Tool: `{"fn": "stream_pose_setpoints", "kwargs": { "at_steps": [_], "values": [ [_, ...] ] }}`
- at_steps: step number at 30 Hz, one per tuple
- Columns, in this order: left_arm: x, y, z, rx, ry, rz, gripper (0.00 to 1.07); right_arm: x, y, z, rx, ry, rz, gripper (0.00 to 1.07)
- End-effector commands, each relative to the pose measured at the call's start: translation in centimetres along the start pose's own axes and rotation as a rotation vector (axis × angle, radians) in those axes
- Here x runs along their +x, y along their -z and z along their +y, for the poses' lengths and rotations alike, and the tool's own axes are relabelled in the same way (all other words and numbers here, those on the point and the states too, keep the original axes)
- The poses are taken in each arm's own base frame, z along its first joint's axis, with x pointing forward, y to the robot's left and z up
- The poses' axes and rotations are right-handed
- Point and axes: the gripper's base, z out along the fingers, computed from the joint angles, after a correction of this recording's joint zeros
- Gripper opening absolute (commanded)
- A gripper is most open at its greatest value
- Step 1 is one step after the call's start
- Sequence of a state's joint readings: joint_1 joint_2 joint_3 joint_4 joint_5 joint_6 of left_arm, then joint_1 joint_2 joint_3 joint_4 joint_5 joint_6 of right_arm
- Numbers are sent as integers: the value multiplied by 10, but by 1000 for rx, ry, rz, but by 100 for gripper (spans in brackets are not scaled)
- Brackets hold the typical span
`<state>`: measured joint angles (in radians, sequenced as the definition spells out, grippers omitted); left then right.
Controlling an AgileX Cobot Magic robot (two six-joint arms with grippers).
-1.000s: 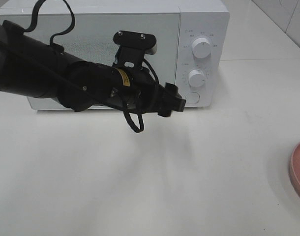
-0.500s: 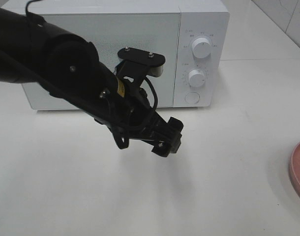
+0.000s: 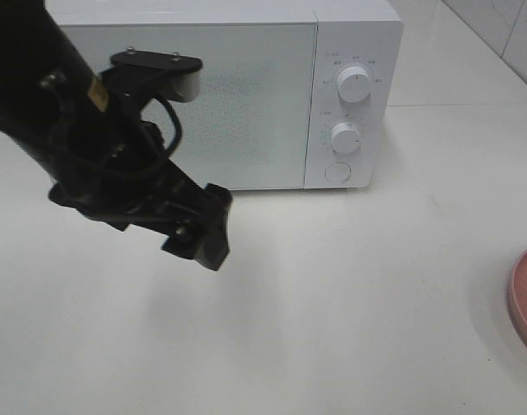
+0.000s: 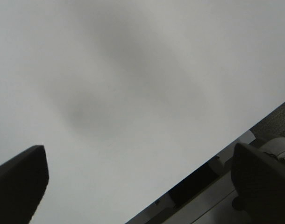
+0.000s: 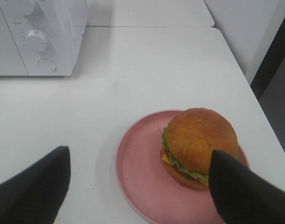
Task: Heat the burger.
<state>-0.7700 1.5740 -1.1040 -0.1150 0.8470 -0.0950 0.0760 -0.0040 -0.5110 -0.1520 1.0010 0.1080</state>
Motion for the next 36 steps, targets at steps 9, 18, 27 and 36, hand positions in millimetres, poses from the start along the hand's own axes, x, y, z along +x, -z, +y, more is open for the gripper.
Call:
{"fn": "stream_pose_setpoints", "kwargs": {
  "at_steps": [9,18,27,36],
  "values": [
    [17,56,70,-76,183,30,99,2,3,0,1,-12,-28,76],
    [53,100,127,-152,378,-33,98,2,3,0,1,-12,-28,76],
    [113,105,144,-174,571,-48,98,2,3,0,1,-12,-28,76],
    [163,103,120,-230,562,-113,98,2,3,0,1,-12,-28,76]
  ]
}}
